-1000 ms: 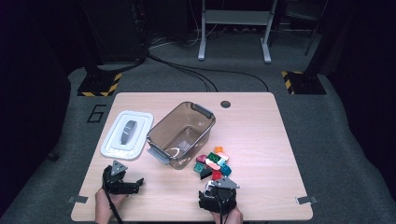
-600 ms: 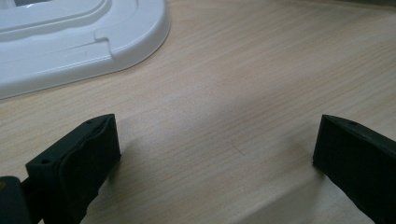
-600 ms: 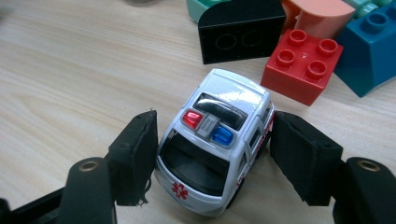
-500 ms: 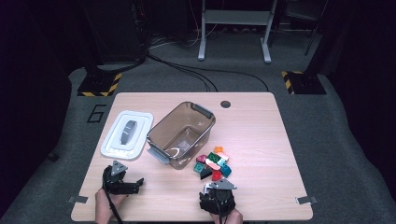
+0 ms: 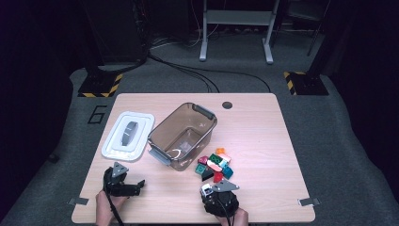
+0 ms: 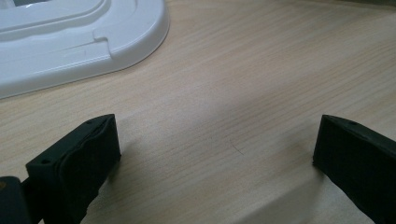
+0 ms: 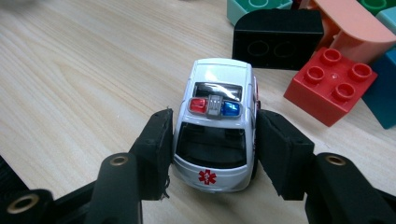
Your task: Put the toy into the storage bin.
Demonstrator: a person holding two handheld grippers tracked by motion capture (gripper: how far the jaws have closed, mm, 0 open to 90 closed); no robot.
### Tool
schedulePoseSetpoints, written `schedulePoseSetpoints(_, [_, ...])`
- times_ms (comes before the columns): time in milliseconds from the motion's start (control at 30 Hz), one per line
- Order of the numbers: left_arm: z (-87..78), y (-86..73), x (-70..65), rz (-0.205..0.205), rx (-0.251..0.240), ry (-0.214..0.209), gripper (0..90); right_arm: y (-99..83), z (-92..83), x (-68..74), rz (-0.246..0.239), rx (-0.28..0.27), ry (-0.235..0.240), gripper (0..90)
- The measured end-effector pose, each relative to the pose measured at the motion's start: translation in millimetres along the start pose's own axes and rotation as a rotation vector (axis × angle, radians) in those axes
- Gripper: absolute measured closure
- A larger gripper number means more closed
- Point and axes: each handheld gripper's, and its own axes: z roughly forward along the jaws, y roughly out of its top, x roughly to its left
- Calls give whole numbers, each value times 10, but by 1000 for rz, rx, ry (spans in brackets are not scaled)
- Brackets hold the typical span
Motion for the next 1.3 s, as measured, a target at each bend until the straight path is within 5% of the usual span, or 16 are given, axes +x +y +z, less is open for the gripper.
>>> schedulePoseSetpoints(367, [-2,2,6,11,2,0,3,0,19,-75,-58,-13,64,469])
schedulePoseSetpoints(600, [-2,3,9,13,3,-2,3,-24,24,-39,-58,-10,14,370])
schedulePoseSetpoints(767, [-11,8,14,17,15,-9,3,-42,43,2,-82,-17,-5,461])
schedulePoseSetpoints(1300, [-14,9,15,18,19,-13,4,-39,-43,-75,-30,-80,16,475])
